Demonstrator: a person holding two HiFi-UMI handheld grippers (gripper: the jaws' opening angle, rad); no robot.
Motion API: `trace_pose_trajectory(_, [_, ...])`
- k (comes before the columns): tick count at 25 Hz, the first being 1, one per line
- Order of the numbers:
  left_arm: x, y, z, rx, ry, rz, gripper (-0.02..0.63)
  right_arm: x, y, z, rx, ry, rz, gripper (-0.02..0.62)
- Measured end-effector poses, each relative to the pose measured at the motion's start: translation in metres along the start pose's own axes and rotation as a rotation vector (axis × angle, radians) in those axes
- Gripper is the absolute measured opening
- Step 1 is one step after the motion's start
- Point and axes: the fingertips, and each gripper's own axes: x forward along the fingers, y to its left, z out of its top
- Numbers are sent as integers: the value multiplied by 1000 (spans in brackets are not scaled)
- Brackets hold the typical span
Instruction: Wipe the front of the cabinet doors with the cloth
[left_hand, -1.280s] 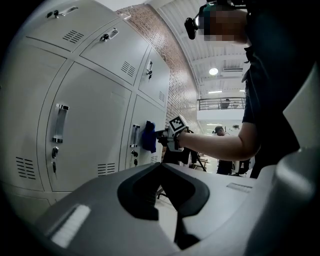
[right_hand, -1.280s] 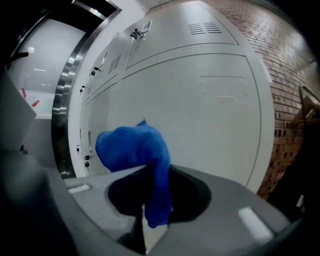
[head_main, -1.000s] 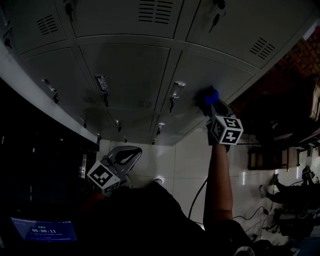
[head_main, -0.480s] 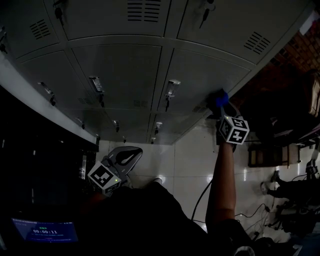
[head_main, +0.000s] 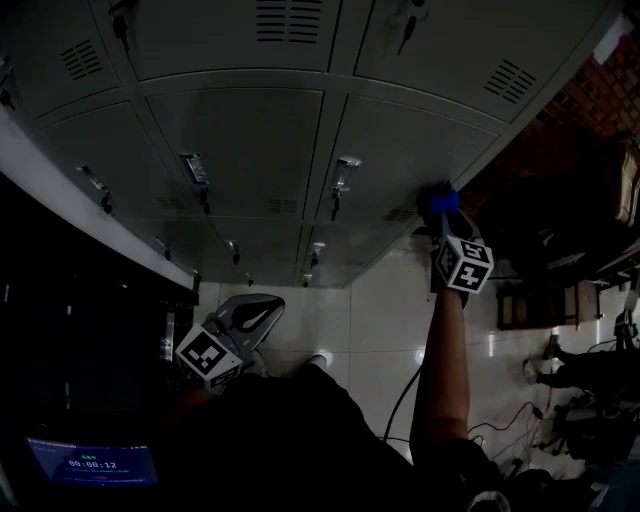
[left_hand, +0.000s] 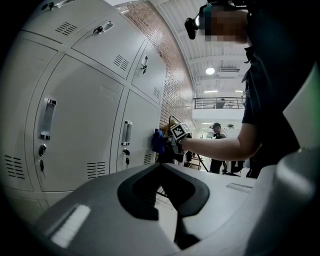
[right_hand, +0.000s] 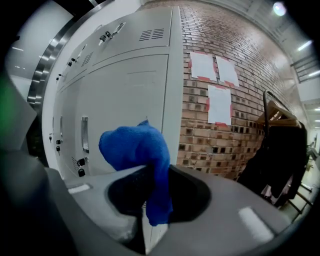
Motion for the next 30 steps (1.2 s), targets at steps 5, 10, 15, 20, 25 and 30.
trace_pose_trajectory(5, [-8,0,1,-3,-7,-13,3,-3,64,-15,-7,5,106,72])
trace_pose_trajectory(10, [-19,2,2,-10,-9,-11,3,0,147,-33,-26,35,251,72])
trace_pose_trajectory(15, [-32,8,-2,-12,-13,11,3,6,213,-51,-33,68,362,72])
trace_pose_trajectory(20, [-48,17,-8,-21,2,49,3,15,255,-53,-48,76,432,72])
trace_pose_trajectory(25, [-54,22,-3,-18,-13,64,3,34,273,-55,-48,96,453,72])
trace_pose_trajectory(30, [-57,26,-6,-19,-5,84,3,49,261,-69,-21,137,427,72])
